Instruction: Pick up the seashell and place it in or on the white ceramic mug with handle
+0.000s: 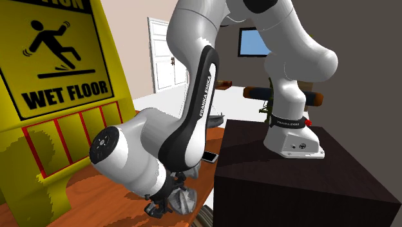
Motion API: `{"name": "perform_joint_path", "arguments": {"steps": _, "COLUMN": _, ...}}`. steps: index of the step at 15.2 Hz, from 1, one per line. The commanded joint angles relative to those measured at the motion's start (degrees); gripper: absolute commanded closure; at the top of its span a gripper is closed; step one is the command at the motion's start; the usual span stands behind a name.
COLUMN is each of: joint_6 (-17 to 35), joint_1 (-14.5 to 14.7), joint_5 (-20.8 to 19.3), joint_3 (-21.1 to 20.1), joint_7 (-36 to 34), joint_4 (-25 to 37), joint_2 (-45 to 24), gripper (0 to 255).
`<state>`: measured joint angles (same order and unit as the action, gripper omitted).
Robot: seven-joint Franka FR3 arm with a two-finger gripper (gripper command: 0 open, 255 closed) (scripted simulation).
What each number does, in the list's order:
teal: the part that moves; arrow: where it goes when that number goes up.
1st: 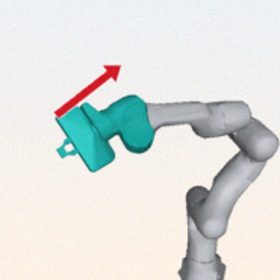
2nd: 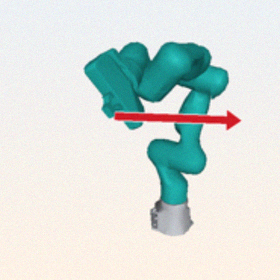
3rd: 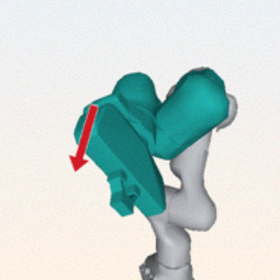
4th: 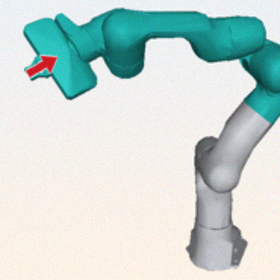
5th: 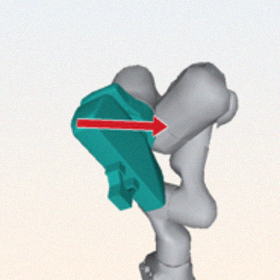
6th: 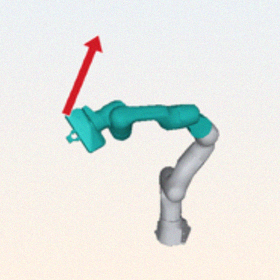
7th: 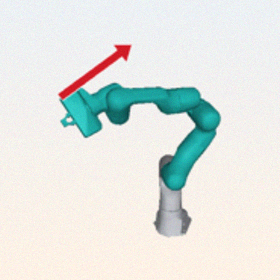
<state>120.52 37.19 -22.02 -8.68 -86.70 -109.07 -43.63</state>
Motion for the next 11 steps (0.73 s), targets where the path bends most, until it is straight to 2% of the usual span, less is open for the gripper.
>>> {"name": "perform_joint_path", "arguments": {"steps": 1, "joint_6": 0.2, "joint_1": 0.1, "joint_5": 0.1, "joint_3": -0.2, "joint_7": -0.1, "joint_4": 0.0, "joint_2": -0.2, "gripper": 255}}
{"name": "perform_joint_path", "arguments": {"steps": 11, "joint_6": -4.0, "joint_1": -0.6, "joint_5": 1.6, "joint_3": -1.4, "joint_7": 1.4, "joint_4": -2.6, "joint_2": 6.8, "gripper": 255}}
